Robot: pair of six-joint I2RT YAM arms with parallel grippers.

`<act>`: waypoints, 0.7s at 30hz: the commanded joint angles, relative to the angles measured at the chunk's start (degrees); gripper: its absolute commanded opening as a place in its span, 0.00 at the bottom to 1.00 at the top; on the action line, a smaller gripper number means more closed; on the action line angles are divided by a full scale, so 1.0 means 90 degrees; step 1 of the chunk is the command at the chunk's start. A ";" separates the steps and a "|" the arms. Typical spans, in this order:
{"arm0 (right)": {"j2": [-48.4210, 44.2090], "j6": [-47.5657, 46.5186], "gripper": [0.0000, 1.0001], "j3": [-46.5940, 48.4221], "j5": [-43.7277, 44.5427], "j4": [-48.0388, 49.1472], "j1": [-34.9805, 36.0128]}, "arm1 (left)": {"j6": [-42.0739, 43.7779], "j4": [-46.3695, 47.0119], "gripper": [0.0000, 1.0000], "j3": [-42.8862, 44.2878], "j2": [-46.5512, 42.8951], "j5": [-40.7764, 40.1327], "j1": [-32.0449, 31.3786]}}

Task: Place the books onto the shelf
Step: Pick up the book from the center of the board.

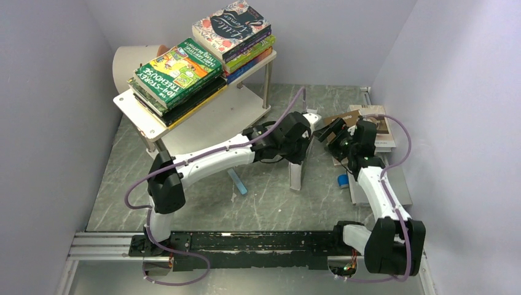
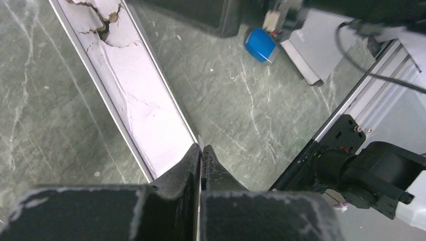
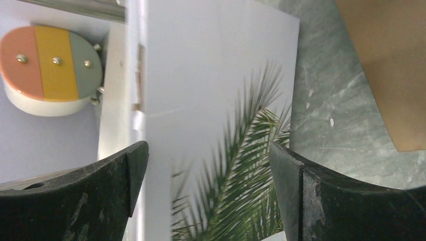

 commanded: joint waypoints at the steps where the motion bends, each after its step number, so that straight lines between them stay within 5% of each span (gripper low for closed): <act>1: -0.0646 -0.0024 0.94 0.0357 0.0573 -0.0429 -0.0043 | 0.0147 -0.0069 0.05 0.0222 0.0219 -0.0210 -0.0204; 5: -0.0702 -0.0121 0.94 0.0466 0.0679 -0.0581 -0.0050 | 0.0106 0.0005 0.05 0.0148 0.0271 -0.0058 -0.0212; 14: -0.0154 -0.0271 0.94 0.0606 0.0309 -0.0612 -0.0045 | 0.0003 0.0396 0.31 -0.0169 0.0062 0.0451 -0.0207; 21: -0.0030 -0.0393 0.96 0.0660 0.0045 -0.0504 -0.0040 | -0.0149 0.0712 0.32 -0.0460 -0.0014 0.1112 -0.0131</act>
